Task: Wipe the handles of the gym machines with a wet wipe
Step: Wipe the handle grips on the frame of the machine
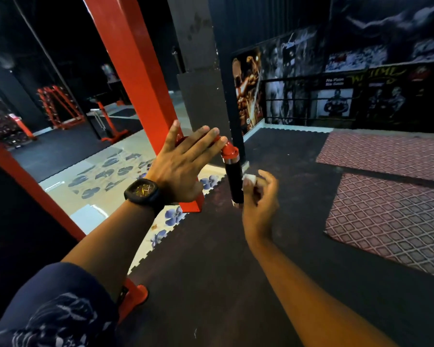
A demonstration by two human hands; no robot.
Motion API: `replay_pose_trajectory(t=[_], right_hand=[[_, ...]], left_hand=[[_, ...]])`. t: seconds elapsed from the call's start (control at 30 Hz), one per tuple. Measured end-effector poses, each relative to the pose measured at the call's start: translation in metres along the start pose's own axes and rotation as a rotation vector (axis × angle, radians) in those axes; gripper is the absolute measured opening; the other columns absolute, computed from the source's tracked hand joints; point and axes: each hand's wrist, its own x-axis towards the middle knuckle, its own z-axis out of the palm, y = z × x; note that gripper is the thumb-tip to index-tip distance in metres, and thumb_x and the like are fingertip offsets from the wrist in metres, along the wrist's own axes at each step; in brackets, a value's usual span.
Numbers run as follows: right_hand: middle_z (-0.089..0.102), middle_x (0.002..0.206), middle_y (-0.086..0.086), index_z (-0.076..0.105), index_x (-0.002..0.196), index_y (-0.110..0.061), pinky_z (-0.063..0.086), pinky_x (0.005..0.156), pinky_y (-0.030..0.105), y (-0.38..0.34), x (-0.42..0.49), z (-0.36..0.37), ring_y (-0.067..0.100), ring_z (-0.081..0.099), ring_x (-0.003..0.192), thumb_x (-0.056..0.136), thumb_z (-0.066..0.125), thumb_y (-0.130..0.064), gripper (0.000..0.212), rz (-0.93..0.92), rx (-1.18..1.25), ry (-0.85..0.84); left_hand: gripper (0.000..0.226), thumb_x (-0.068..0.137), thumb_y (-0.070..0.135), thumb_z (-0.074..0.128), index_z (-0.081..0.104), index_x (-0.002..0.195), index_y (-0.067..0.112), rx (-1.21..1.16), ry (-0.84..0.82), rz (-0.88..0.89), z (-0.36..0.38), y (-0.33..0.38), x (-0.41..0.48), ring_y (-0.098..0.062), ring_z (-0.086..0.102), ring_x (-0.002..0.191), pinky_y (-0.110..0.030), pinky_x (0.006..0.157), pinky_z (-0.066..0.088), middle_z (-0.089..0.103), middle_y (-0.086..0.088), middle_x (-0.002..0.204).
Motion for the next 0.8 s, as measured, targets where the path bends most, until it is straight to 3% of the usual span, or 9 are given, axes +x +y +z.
replay_pose_trajectory(t=[0.07,0.2,0.27,0.4,0.5,0.6,0.7,0.73,0.8], right_hand=[[0.070,0.106,0.008,0.058,0.120,-0.007,0.055,0.077,0.018,-0.014,0.001,0.006,0.008,0.068,0.096,0.095,0.066,-0.015,0.027,-0.057,0.014,0.063],[0.066,0.107,0.009,0.069,0.101,0.003,0.056,0.085,0.026,-0.013,-0.003,0.012,0.010,0.064,0.103,0.087,0.074,-0.002,0.015,-0.325,-0.131,0.013],[0.064,0.110,0.008,0.071,0.100,0.003,0.058,0.086,0.031,-0.002,-0.012,0.010,0.008,0.062,0.107,0.085,0.075,-0.001,0.017,-0.343,-0.201,0.017],[0.065,0.107,0.014,0.073,0.102,0.004,0.055,0.092,0.028,-0.010,-0.002,0.020,0.016,0.063,0.106,0.089,0.071,-0.005,0.016,-0.498,-0.280,0.083],[0.064,0.111,0.014,0.071,0.106,0.003,0.054,0.092,0.029,-0.008,0.005,0.024,0.016,0.062,0.107,0.094,0.067,-0.008,0.017,-0.403,-0.323,0.126],[0.062,0.114,0.016,0.070,0.110,0.001,0.048,0.094,0.018,-0.001,-0.001,0.024,0.018,0.061,0.107,0.094,0.066,-0.006,0.018,-0.459,-0.418,0.087],[0.059,0.119,0.007,0.068,0.118,-0.002,0.042,0.095,0.013,-0.005,0.009,0.022,0.001,0.054,0.112,0.100,0.059,-0.013,0.023,-0.499,-0.480,0.028],[0.058,0.120,0.001,0.067,0.117,-0.005,0.042,0.094,0.013,-0.001,0.009,0.021,-0.006,0.052,0.112,0.101,0.057,-0.019,0.024,-0.465,-0.498,-0.005],[0.059,0.113,-0.006,0.065,0.109,-0.016,0.050,0.090,0.025,0.010,0.003,0.015,0.004,0.059,0.107,0.098,0.064,-0.026,0.015,-0.442,-0.575,-0.064]], left_hand=[[0.096,0.070,0.038,0.044,0.015,0.160,0.020,0.006,0.027,0.024,0.005,-0.003,-0.001,-0.025,0.020,0.149,-0.058,0.120,-0.012,0.023,-0.005,0.164],[0.095,0.070,0.038,0.049,0.022,0.159,0.017,0.003,0.091,0.063,0.012,-0.006,0.003,-0.025,0.021,0.148,-0.058,0.120,-0.011,0.024,-0.006,0.164],[0.098,0.070,0.041,0.055,0.022,0.159,0.017,-0.004,0.108,0.073,0.016,-0.006,0.005,-0.025,0.018,0.148,-0.058,0.121,-0.010,0.022,-0.006,0.164],[0.090,0.075,0.045,0.040,0.022,0.158,0.016,-0.038,0.135,0.088,0.020,-0.008,0.008,-0.026,0.024,0.148,-0.058,0.121,-0.006,0.024,-0.007,0.164],[0.092,0.073,0.043,0.046,0.024,0.158,0.015,-0.047,0.151,0.103,0.020,-0.009,0.008,-0.028,0.030,0.147,-0.058,0.121,-0.007,0.027,-0.009,0.163],[0.097,0.073,0.045,0.055,0.021,0.159,0.015,-0.015,0.159,0.112,0.021,-0.010,0.009,-0.028,0.030,0.148,-0.055,0.121,-0.012,0.025,-0.009,0.164],[0.101,0.072,0.048,0.059,0.019,0.159,0.015,-0.013,0.157,0.115,0.022,-0.011,0.009,-0.028,0.029,0.148,-0.055,0.121,-0.013,0.025,-0.009,0.164],[0.100,0.072,0.048,0.058,0.020,0.159,0.015,-0.019,0.151,0.116,0.021,-0.011,0.009,-0.028,0.029,0.148,-0.055,0.121,-0.013,0.025,-0.009,0.164],[0.100,0.072,0.047,0.056,0.021,0.159,0.016,-0.028,0.151,0.113,0.021,-0.012,0.011,-0.028,0.029,0.148,-0.054,0.121,-0.013,0.025,-0.009,0.164]])
